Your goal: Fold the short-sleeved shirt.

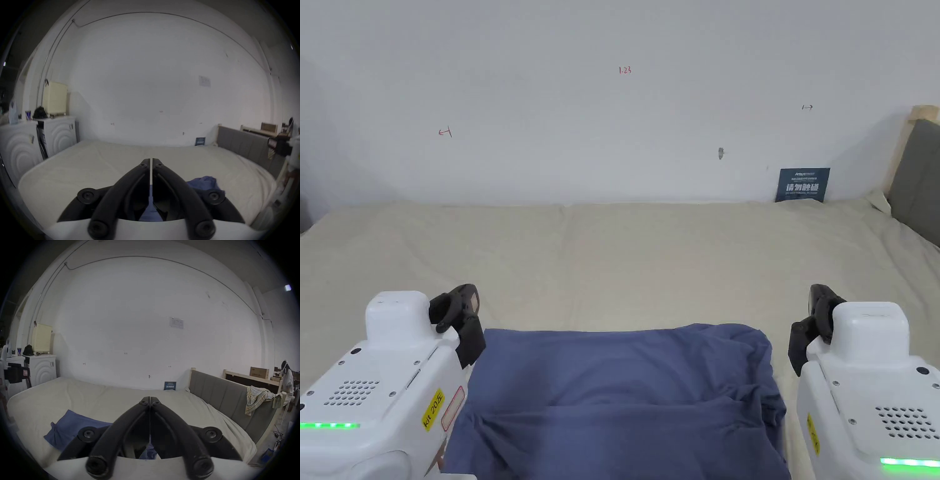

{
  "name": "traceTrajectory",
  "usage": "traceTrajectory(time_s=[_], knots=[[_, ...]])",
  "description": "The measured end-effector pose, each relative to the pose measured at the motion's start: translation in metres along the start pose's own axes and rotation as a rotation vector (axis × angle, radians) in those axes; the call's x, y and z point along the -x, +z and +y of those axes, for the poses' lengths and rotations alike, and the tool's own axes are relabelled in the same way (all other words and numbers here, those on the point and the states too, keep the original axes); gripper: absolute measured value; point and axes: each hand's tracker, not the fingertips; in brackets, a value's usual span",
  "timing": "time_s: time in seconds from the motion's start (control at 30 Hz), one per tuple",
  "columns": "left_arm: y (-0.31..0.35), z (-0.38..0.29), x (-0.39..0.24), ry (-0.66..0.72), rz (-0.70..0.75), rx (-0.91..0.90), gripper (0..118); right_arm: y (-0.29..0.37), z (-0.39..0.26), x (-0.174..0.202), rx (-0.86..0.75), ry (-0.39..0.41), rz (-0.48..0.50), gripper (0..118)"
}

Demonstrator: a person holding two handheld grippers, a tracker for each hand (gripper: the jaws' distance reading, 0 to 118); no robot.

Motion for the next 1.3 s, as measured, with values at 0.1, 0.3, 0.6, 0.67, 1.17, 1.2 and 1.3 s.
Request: traceTrajectory(time_s=[0.1,0.3,0.6,0.67,1.17,1.2,1.3], knots=[[0.001,-0.004,0.004,0.026,0.001,0.039,3,-0.003,-0.003,-0.003,-0.002,0.009,-0.007,0],[-0.01,-0.02,0.031,0.076,0.016,0.205,3,-0.011,-0.011,-0.003,0.038,-0.014,0.011,0],[-0.047,-0.074,0.1,0.185,0.112,0.593,15,-0.027,-0.029,-0.005,0.104,0.006,0.02,0],[-0.063,-0.093,0.116,0.243,0.163,0.694,74,-0.034,-0.035,-0.003,0.128,0.004,0.019,0],[-0.143,-0.209,0.116,0.159,0.275,1.001,57,-0.083,-0.087,-0.007,0.342,0.018,-0.009,0],[-0.137,-0.207,0.109,0.09,0.299,0.972,53,-0.086,-0.092,-0.009,0.368,0.012,-0.01,0],[-0.135,-0.203,0.106,0.064,0.207,0.943,9,-0.094,-0.111,-0.017,0.457,-0.015,-0.01,27]])
